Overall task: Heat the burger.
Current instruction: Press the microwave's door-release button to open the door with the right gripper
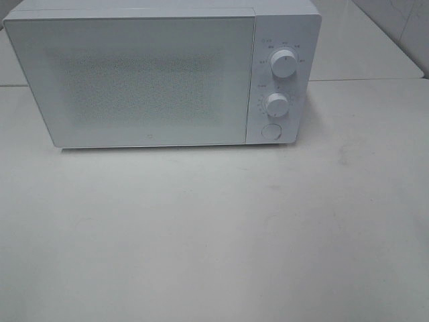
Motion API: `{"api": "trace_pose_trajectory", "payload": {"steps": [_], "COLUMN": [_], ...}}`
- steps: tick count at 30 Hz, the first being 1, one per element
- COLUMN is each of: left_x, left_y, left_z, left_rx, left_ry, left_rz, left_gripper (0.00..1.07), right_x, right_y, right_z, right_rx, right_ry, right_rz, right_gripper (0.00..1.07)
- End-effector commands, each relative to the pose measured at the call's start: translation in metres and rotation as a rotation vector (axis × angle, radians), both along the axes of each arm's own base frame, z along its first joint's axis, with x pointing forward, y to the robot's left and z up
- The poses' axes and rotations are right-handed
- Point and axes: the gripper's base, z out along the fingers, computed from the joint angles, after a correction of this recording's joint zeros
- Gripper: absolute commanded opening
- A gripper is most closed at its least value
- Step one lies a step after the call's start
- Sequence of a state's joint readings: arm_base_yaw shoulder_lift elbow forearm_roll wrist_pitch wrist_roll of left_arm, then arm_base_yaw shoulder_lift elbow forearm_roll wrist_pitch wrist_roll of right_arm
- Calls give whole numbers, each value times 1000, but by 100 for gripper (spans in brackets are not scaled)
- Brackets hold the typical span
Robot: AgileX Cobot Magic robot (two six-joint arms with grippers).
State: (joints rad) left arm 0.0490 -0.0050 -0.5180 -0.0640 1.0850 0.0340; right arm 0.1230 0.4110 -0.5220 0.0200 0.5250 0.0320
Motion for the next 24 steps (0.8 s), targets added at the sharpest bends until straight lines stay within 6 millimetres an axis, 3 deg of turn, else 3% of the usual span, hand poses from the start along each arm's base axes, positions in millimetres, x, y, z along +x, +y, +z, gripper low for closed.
{"api": "trace_pose_trajectory", "payload": {"steps": [1,13,24], "left_x": [-2,-2,-2], "left_y": [0,0,0], "left_z": [0,0,0], "left_rx": [1,1,1], "left_ry": [-30,-30,-30], "left_rz": [3,3,3], "left_gripper": [93,93,93], "right_x": [19,71,107], "right_y": [1,7,11], "right_z": [6,-1,-13], "right_rx": [11,17,17], "right_ry": [-53,-100,-126], "right_rz": [-12,-17,-19], "right_gripper": [76,76,76]}}
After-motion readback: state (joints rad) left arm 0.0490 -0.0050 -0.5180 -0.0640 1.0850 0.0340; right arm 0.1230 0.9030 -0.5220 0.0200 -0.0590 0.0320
